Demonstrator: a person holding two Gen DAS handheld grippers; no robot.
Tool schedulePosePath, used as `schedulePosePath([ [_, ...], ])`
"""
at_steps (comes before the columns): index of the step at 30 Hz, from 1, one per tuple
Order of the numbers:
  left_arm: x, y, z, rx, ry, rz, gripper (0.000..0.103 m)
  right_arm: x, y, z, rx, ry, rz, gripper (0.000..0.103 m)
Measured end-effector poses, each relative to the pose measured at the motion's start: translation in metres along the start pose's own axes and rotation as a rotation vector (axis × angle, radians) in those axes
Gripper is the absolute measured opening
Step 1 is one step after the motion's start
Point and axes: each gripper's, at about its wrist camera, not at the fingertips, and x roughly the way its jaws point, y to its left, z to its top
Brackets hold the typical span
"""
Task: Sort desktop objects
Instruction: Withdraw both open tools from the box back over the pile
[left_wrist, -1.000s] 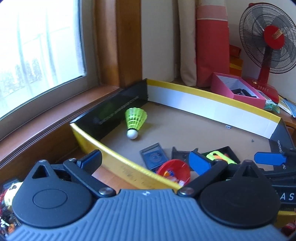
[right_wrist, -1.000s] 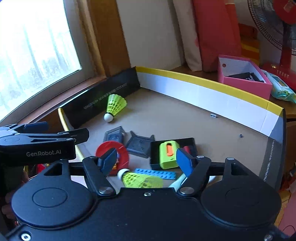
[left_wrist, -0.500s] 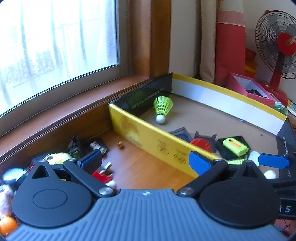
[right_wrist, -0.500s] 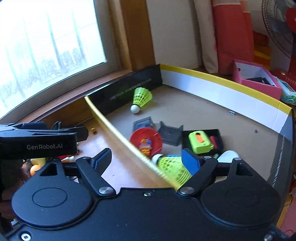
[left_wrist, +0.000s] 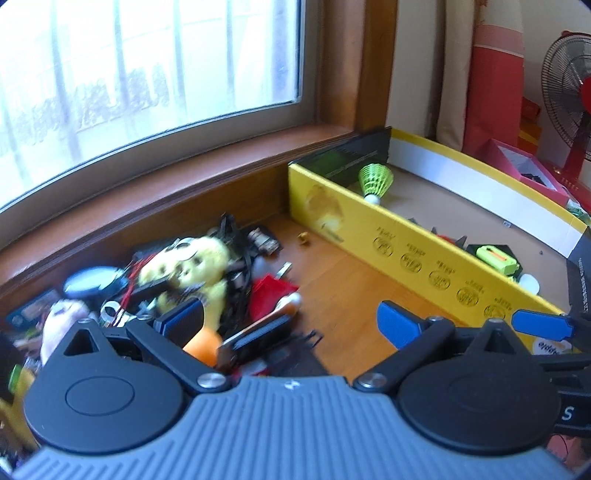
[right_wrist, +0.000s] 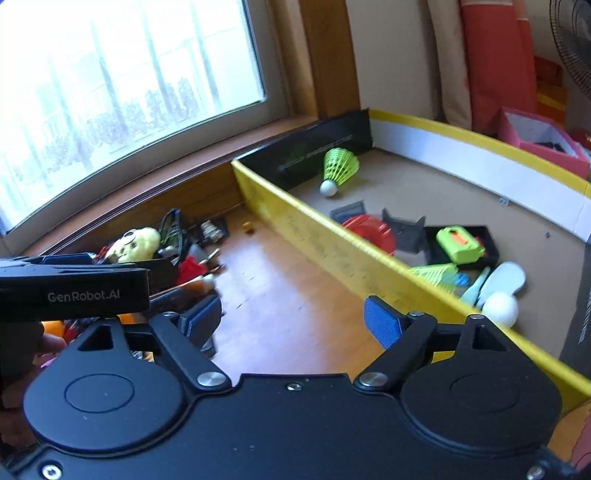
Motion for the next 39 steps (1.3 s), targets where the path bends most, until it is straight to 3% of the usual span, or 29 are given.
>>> schedulePosePath([
  [17, -0.019, 0.052, -0.034, -0.091, 0.103, 0.107, 0.103, 0.004, 0.039, -0.023, -0.002, 0.098, 0.076, 0.086],
  [39, -0.015, 0.058, -0.042, -0.086, 0.139, 0.093, 0.103, 0.009, 0.045, -0.027, 0.012, 0.136, 0.050, 0.087],
])
